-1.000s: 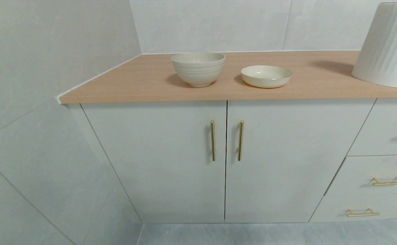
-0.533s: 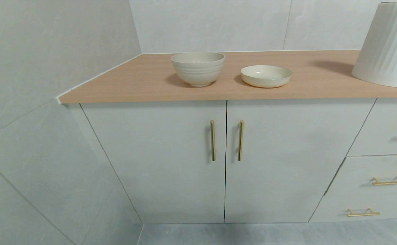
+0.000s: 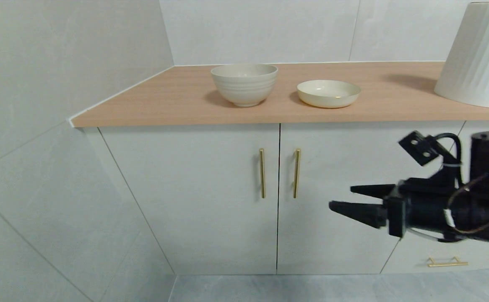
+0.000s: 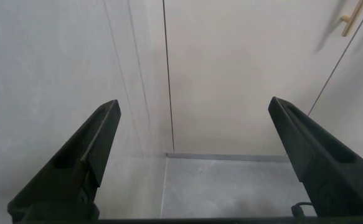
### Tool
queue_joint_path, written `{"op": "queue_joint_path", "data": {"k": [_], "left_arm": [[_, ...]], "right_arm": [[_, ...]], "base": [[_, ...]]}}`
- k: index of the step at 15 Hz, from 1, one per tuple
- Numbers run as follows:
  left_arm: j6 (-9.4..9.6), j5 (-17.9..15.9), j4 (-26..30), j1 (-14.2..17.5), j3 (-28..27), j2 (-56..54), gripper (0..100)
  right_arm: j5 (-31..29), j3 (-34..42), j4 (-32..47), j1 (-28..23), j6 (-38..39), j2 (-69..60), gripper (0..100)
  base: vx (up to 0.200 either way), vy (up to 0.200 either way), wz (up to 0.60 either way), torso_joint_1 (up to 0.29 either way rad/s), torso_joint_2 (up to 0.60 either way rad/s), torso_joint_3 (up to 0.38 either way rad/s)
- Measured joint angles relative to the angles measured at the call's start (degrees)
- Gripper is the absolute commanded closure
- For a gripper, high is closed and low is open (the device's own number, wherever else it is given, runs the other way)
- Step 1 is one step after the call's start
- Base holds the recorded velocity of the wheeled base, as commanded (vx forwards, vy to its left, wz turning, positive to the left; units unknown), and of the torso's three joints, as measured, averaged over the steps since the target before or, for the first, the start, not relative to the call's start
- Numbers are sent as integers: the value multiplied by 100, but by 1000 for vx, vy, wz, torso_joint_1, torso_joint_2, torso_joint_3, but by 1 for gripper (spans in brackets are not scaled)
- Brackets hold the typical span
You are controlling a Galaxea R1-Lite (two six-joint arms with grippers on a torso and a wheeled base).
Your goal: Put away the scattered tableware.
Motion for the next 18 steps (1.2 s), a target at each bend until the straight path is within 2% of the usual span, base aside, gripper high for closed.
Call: {"op": "queue_joint_path", "data": {"k": [3, 6, 11, 18], "left_arm": [[1, 0, 0, 0, 0, 0, 0], [0, 1, 0, 0, 0, 0, 0], [1, 1, 0, 0, 0, 0, 0], [0, 0, 0, 0, 0, 0, 0]], "right_arm": [[17, -879, -272, 204, 158, 996, 0], [4, -1252, -677, 234, 218, 1624, 0], [-110, -1312, -1495, 243, 500, 2305, 0], [-345, -1337, -1920, 243, 501, 2679, 0]], "base": [[0, 0, 0, 0, 0, 0], [0, 0, 0, 0, 0, 0], [0, 0, 0, 0, 0, 0], [0, 0, 0, 0, 0, 0]]}}
